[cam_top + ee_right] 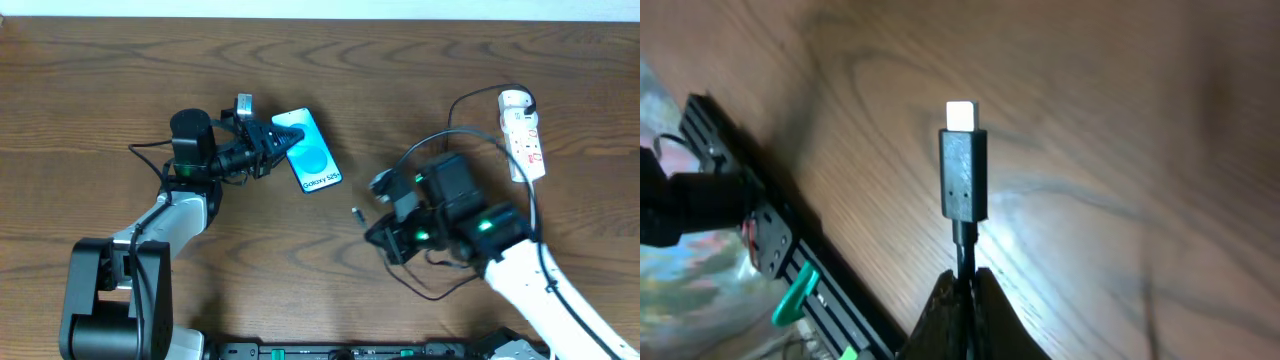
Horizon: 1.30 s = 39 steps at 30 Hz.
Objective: Plug charger to phone and switch on socket
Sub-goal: 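Carry the USB-C plug with the right gripper toward the phone's bottom port, then push the USB-C plug up into the phone's port with the right gripper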
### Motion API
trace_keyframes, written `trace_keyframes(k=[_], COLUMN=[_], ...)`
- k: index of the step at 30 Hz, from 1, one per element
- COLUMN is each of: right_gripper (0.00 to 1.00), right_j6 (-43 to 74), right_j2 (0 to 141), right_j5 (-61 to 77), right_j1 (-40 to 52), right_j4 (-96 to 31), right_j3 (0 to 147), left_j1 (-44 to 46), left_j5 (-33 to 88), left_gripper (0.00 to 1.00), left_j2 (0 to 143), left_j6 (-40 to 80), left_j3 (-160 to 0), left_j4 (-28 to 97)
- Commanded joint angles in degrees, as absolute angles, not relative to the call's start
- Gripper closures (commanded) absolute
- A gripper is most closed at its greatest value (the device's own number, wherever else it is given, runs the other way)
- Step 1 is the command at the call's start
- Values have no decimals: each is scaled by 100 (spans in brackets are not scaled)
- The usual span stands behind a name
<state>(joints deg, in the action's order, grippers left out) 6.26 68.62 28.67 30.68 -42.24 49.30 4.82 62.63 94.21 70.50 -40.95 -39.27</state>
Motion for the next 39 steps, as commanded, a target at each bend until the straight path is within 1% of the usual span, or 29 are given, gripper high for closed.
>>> trace_keyframes(k=[1,7,12,15,17,23,30,39], right_gripper=[99,99,99,99,99,99,99,99], right_j6=[1437,1940,2121,2425,2637,2781,2781,2783], right_j2=[6884,6928,6932,6941,6941,6941,6978,6978], right_j5=[2213,2220,2443,2532,2845,3122,2836,2628], right_j1=[3527,3708,3708,3708,3708,3708,3706,3706], right_j4=[-3876,-3225,-3157,-3159,-3144,-3148,-3151,-3146], right_j3=[4882,4882,4882,4882,4882,4882,4882,4882], left_j1=[591,701,701,701,701,701,701,701], left_j5=[6294,6298,6294,6270,6235,6246,6543,6567], left_gripper=[93,92,93,92,92,92,93,93], left_j2=[9408,9408,9408,9408,9408,9408,9408,9408], left_j6=[6991,6663,6663,6663,6667,6788,6818,6820], left_j3=[-4191,-4191,-4191,-4191,-4191,-4191,-4191,-4191], left_j4=[-4005,-4005,-4005,-4018,-4136,-4528,-4539,-4539])
